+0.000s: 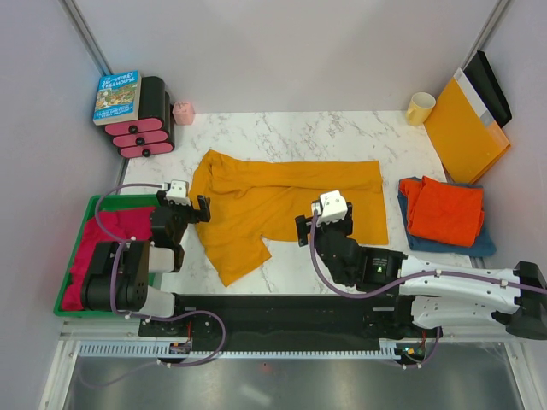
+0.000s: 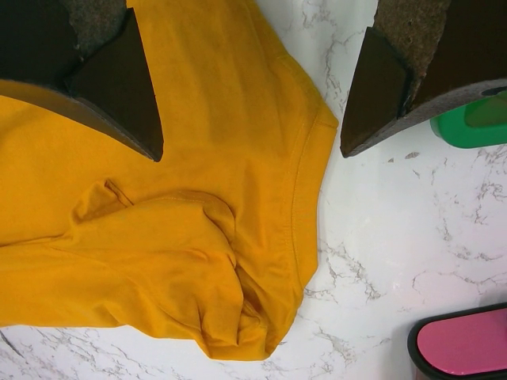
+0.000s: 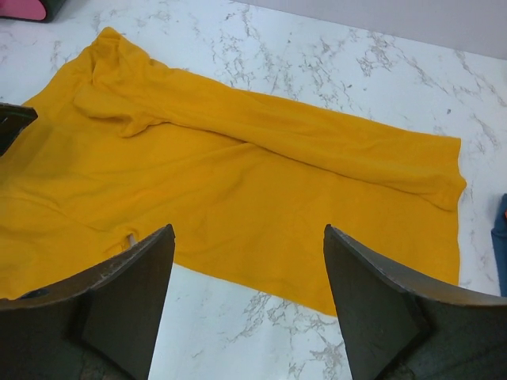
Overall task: Fold and stack the t-shirts
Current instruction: Grap the side of the flattened tshirt closest away from the robot with both arms
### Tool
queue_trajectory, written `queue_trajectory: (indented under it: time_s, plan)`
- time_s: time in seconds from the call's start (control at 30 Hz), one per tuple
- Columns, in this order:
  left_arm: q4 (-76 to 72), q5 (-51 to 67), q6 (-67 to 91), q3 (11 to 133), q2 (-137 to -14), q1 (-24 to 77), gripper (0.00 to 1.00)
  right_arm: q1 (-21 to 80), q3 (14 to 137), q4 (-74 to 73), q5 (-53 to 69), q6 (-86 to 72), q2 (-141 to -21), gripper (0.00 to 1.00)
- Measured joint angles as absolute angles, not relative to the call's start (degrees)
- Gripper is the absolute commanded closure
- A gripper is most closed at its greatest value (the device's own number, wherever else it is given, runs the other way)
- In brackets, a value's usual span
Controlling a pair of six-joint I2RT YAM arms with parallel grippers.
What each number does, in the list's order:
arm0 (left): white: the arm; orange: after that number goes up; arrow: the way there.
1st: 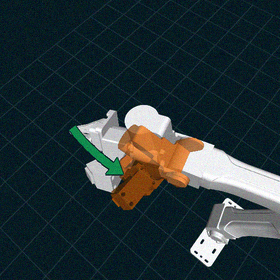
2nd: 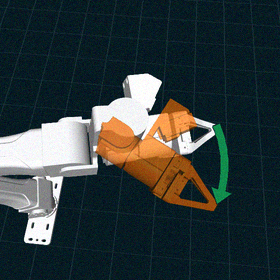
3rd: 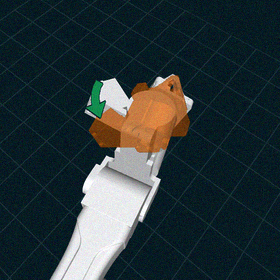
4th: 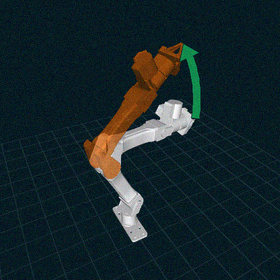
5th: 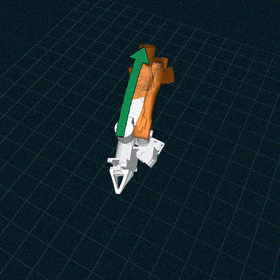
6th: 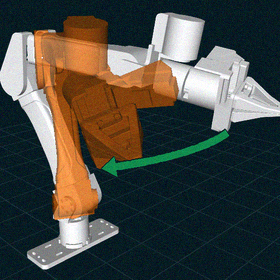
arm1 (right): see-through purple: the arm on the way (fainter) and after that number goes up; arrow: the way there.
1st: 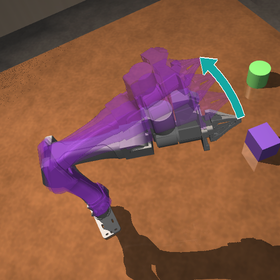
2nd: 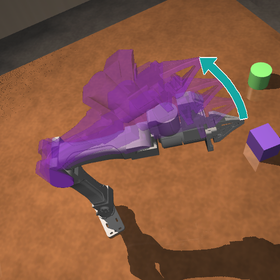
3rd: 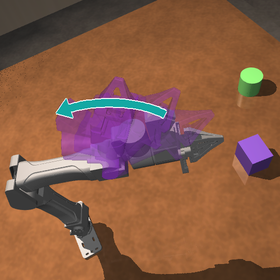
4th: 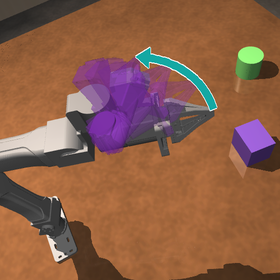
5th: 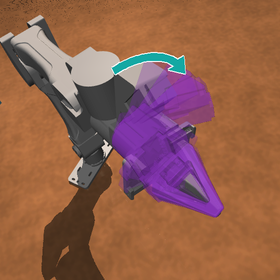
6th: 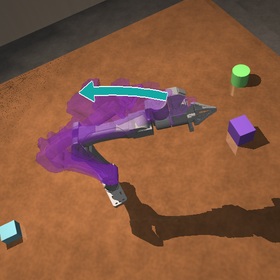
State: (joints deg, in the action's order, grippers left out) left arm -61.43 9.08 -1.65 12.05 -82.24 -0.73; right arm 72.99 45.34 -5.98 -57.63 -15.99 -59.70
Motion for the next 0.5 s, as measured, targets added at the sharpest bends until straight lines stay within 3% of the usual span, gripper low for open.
queue_trajectory:
  time_s: [0.13, 0.27, 0.5]
  plan:
    - [-61.30, 6.33, -1.56, 12.14, -82.24, 0.71, 0.00, 72.88, 45.36, -6.50, -56.21, -14.79, -59.66, 0.17]
    - [-49.63, -7.92, -2.13, 17.39, -79.40, 10.28, 0.00, 72.69, 45.36, -7.49, -55.44, -14.66, -59.40, 0.16]
    - [-2.33, -21.89, 8.73, 56.55, -80.88, 21.34, 0.00, 71.79, 45.36, -8.16, -55.79, -13.21, -59.42, 0.14]
